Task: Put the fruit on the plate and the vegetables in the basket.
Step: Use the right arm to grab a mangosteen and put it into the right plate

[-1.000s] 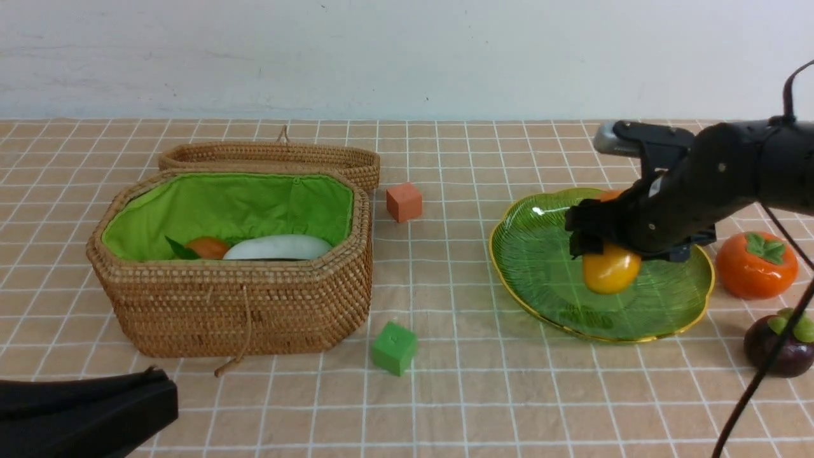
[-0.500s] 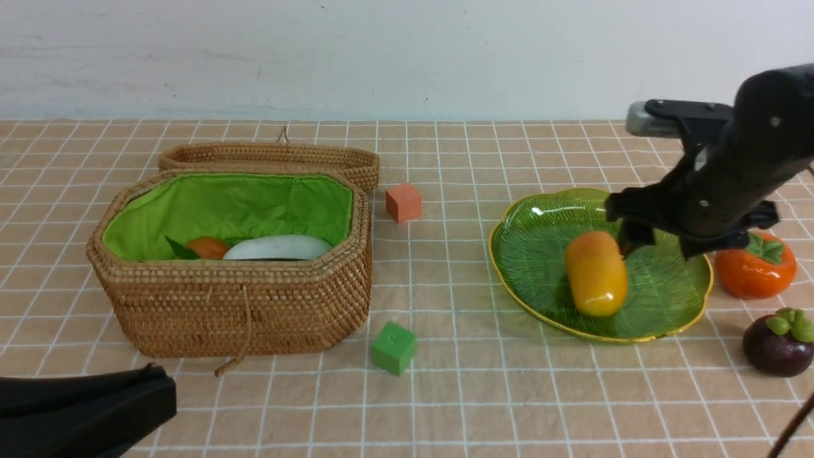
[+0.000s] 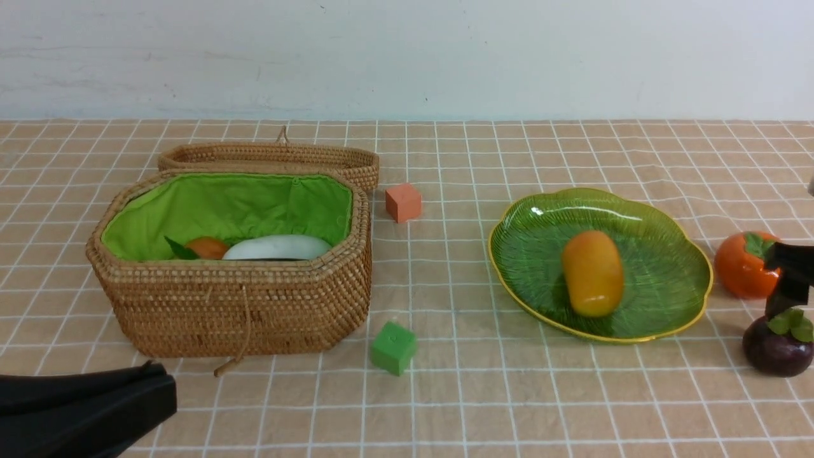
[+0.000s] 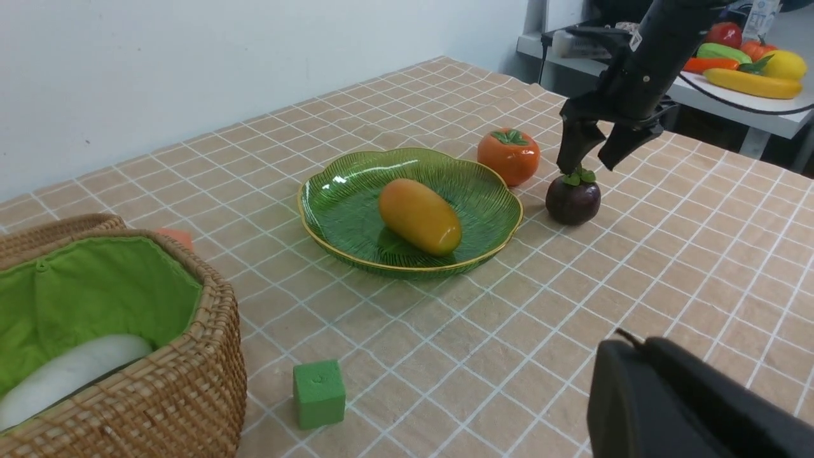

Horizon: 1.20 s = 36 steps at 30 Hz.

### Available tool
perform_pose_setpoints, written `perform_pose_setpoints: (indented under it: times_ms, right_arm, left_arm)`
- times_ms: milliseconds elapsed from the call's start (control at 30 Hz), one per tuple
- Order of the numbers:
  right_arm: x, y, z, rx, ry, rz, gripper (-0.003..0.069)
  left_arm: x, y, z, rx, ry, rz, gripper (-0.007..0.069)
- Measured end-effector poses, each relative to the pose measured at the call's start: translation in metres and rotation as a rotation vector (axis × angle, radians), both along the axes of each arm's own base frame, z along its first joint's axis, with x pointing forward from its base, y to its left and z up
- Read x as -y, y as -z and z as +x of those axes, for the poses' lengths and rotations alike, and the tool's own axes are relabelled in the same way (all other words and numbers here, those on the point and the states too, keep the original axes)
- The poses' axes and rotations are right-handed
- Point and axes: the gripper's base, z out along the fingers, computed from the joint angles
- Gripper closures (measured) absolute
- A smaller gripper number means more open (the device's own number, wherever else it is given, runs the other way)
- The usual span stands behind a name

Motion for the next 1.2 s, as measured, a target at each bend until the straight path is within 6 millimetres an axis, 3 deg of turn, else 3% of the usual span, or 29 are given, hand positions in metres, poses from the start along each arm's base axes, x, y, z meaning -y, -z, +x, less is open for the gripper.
perform_pose_setpoints:
  times_ms: [133,367,800,1000,1100,1167,1200]
  right_arm:
    - [0.001,0.017,0.008,-0.013,0.002,0.010,0.0039]
    - [0.004,0.056,0.019,-0.065,0.007,0.016,0.0069]
    - [0.005,0.062,0.022,-0.092,0.000,0.019,0.0101]
    - [0.004,0.056,0.020,-0.097,-0.026,0.013,0.0101]
    - [0.001,0.047,0.008,-0.152,-0.041,0.029,0.0102]
    - [-0.004,0.021,-0.001,-0.111,-0.043,0.029,0.0102]
    - [-0.009,-0.002,-0.006,-0.045,-0.053,0.019,0.0102]
  left_arm:
    - [0.000,0.000,0.000,-0.004,0.001,-0.003,0.0627]
    - [0.000,0.000,0.000,-0.011,0.003,-0.009,0.0627]
    - [0.000,0.000,0.000,-0.011,0.003,-0.009,0.0621]
    - [0.000,0.000,0.000,-0.011,0.003,-0.009,0.0621]
    - [0.000,0.000,0.000,-0.011,0.003,-0.009,0.0621]
    - [0.000,0.000,0.000,-0.011,0.003,-0.009,0.0621]
    - [0.000,0.000,0.000,-0.011,0.003,-0.009,0.0621]
